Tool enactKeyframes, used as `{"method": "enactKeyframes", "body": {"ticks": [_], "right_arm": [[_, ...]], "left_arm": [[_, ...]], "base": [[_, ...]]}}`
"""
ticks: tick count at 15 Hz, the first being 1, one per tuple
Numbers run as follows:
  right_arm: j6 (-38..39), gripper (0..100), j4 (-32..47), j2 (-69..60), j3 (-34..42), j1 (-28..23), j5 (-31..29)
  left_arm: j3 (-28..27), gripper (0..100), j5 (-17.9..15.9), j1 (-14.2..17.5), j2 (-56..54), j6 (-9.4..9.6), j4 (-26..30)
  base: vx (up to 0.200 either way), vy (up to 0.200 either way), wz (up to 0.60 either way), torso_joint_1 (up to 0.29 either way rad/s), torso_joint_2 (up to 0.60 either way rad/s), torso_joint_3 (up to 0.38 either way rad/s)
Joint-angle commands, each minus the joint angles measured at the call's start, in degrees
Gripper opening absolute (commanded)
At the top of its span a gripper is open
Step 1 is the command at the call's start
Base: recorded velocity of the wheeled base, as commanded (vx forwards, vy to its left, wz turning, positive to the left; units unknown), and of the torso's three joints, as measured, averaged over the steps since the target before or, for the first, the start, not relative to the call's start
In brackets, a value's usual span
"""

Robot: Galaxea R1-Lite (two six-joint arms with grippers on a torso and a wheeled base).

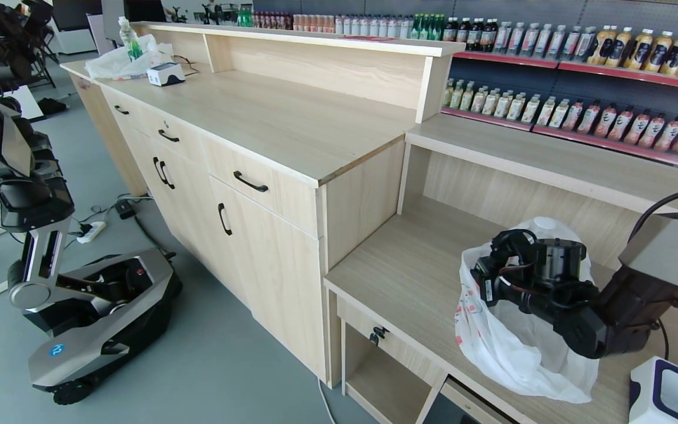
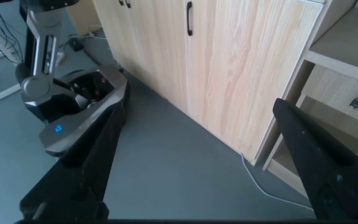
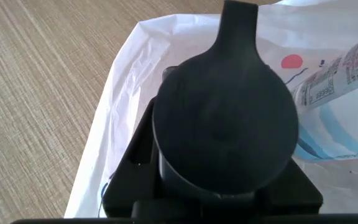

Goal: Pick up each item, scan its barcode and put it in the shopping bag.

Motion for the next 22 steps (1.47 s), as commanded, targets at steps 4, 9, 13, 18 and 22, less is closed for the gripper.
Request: {"method": "enactKeyframes", "body": {"ticks": [4,9,13,18,22], "right_arm": [[0.0,0,0.1,-0.3,0.7,-0.1,0.0],[0.1,100,0.9,-3.0,2.7,-0.3,0.2],[-0.4,100,9.2,-13.7,5.5,-0.3,1.1],[-10.6,100,14.6,-37.6,15.3,-3.2,0.6],[-15.9,100,18.0,-48.3,15.5,-7.5,1.2]], "left_arm": [[0.0,100,0.0,0.0,0.1,-0.01,0.0],[0.0,100,0.0,0.0,0.0,-0.01,0.0],[0.0,100,0.0,0.0,0.0,-0.01,0.0],[0.0,100,0.0,0.0,0.0,-0.01,0.0],[0.0,100,0.0,0.0,0.0,0.08,0.0]], "base": [[0.0,0.0,0.0,0.0,0.0,0.0],[0.0,0.0,0.0,0.0,0.0,0.0],[0.0,0.0,0.0,0.0,0.0,0.0],[0.0,0.0,0.0,0.0,0.0,0.0],[0.0,0.0,-0.3,0.001,0.0,0.002]]}}
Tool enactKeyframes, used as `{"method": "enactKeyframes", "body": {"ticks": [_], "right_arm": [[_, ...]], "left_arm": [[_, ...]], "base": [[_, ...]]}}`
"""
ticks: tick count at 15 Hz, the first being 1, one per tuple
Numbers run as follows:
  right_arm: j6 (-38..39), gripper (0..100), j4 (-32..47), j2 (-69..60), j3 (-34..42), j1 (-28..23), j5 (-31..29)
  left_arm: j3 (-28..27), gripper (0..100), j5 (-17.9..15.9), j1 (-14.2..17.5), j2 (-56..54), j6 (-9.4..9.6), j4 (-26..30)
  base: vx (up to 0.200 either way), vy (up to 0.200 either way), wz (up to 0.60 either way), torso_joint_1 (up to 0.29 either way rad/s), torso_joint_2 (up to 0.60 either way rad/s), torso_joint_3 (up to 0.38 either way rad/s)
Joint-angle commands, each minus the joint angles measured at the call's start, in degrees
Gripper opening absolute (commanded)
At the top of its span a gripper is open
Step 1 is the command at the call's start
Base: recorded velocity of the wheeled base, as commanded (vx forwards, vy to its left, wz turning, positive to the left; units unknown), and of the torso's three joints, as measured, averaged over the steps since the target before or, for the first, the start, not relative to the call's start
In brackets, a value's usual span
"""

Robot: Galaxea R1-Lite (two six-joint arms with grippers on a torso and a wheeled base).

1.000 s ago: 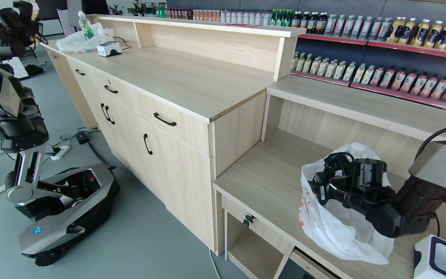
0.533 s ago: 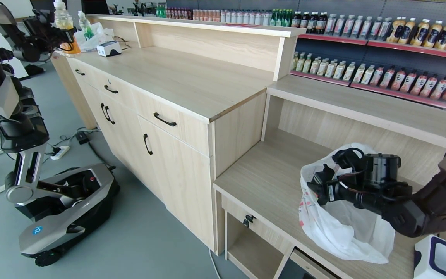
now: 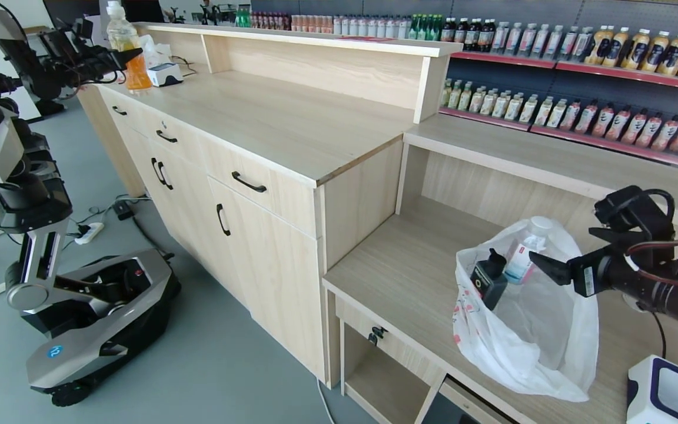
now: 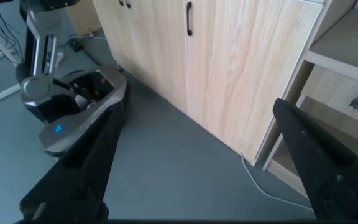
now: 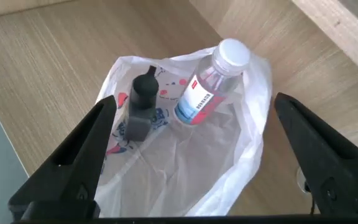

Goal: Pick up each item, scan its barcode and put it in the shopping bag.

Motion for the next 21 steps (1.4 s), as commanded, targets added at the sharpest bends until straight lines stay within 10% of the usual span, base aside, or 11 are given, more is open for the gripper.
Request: {"method": "enactKeyframes", "body": {"ticks": [1,10,16,21], "right_arm": [[-3.0,100,2.2,-10.1,-0.1,-4.0,0.4],[-2.2,100,23.9,-18.5,-4.1,-33.0,0.2],[1.5,100,23.3,-10.5,-0.8,-46.0,0.7],[6.5,100,21.9,-1.8,0.0,-51.9,17.1]], "left_arm": [[0.0,100,0.0,0.0,0.1,-0.03,0.0],[0.0,100,0.0,0.0,0.0,-0.03,0.0],[0.0,100,0.0,0.0,0.0,-0.03,0.0],[0.0,100,0.0,0.0,0.0,-0.03,0.0]], "base": [[0.0,0.0,-0.6,-0.002,0.0,0.002],[0.0,0.0,-0.6,0.005,0.0,0.003],[0.0,0.0,-0.3,0.0,0.0,0.002],[0.0,0.0,0.0,0.0,0.0,0.0]]}}
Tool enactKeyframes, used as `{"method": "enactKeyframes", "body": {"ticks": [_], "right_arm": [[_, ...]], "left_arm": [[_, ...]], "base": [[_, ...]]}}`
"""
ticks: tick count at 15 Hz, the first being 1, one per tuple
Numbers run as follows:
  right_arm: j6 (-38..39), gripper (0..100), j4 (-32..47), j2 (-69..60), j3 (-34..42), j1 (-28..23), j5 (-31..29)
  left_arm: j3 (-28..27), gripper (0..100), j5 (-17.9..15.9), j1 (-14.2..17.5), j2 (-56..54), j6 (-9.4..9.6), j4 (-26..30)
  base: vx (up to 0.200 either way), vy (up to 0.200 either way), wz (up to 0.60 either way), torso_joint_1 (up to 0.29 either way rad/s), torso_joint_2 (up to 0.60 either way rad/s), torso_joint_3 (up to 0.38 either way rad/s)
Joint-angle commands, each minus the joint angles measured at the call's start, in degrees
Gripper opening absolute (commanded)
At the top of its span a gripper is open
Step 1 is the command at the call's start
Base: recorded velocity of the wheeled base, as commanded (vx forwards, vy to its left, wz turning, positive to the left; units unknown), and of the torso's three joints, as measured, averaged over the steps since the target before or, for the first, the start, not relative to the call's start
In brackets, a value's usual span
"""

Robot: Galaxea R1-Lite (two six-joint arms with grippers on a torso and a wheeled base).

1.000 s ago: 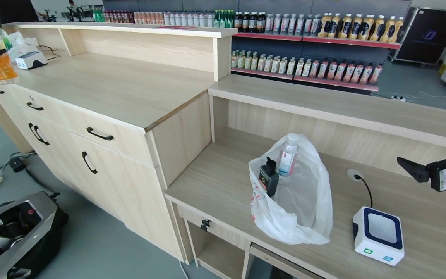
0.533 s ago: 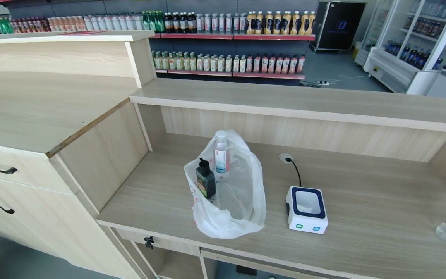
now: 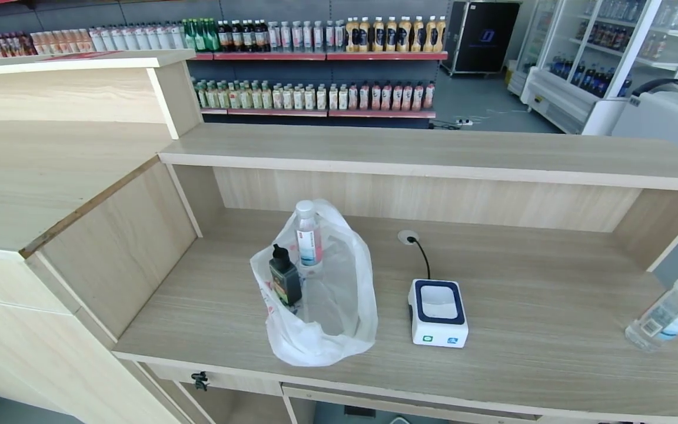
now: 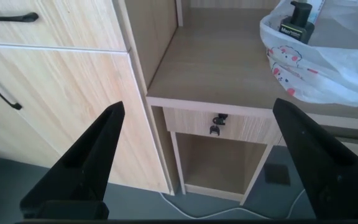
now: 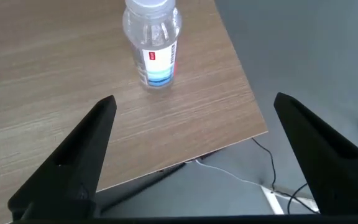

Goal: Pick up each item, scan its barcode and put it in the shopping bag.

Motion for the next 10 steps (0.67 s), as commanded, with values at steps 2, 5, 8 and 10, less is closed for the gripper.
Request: {"method": "enactKeyframes", "body": {"ticks": [2,5,8,10], "right_arm": [[-2.6,100,-2.7,7.2,0.1,-2.4,2.1],[-5.7,100,-7.8,11.9,-0.5,-3.5,6.1],[-9.8,100,-10.8,15.8,-1.0,-3.3,8.6],[-11.0,100,-11.5,17.9,-1.5,-3.0,8.6]], "left_arm": [[0.0,100,0.0,0.0,0.0,0.08,0.0],[0.0,100,0.0,0.0,0.0,0.08,0.0],[0.0,100,0.0,0.0,0.1,-0.01,0.0],[0.0,100,0.0,0.0,0.0,-0.01,0.0]], "base": [[0.0,0.0,0.0,0.0,0.0,0.0],[0.0,0.0,0.0,0.0,0.0,0.0],[0.0,0.0,0.0,0.0,0.0,0.0],[0.0,0.0,0.0,0.0,0.0,0.0]]}}
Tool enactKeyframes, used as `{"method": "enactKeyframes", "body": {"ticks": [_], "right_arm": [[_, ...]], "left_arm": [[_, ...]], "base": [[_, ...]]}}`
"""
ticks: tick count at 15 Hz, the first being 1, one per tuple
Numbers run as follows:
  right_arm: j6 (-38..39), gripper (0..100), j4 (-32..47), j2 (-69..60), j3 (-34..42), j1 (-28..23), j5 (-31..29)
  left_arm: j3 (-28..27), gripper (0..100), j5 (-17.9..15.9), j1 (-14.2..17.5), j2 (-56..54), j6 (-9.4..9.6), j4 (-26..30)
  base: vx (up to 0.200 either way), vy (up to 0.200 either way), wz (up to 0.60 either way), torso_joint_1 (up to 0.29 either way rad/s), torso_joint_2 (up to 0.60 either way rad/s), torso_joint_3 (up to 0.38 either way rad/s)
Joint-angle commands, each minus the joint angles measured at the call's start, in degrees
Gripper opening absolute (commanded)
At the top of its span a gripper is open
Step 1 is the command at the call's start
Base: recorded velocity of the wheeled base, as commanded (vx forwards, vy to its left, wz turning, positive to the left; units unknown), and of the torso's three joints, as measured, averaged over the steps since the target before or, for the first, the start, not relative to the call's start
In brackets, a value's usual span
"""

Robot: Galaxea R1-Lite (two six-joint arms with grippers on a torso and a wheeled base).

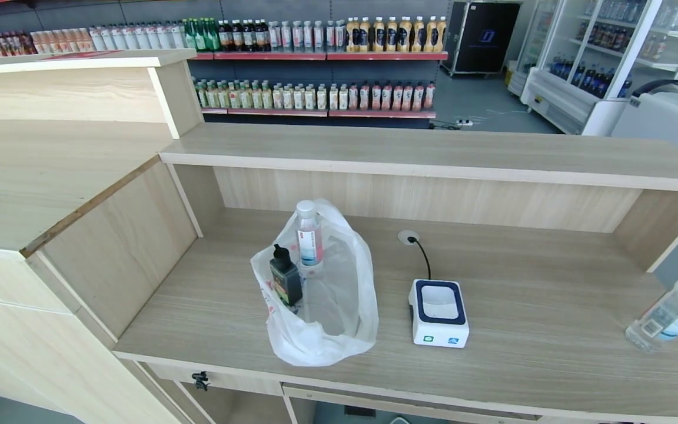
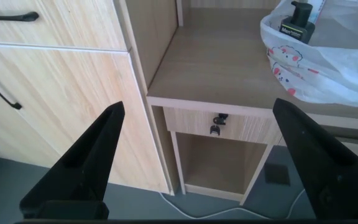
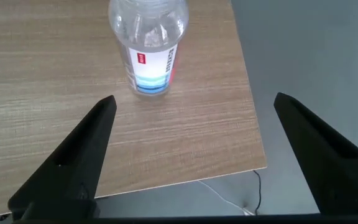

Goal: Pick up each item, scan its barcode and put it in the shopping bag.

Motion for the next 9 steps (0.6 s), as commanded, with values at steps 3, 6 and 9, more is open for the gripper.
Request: {"method": "enactKeyframes", "body": {"ticks": [3,6,9], "right_arm": [[-0.6,100,-6.4,6.9,-0.4,1.3,0.1],[-0.8,100,-10.9,10.3,-0.9,3.0,0.1],[-1.0,100,-12.4,11.9,-1.2,5.3,0.1]], "left_arm": [[0.0,100,0.0,0.0,0.1,-0.03,0.0],[0.0,100,0.0,0.0,0.0,-0.03,0.0],[0.0,100,0.0,0.0,0.0,-0.03,0.0]], "base": [[0.0,0.0,0.0,0.0,0.0,0.0],[0.0,0.0,0.0,0.0,0.0,0.0],[0.0,0.0,0.0,0.0,0.0,0.0]]}}
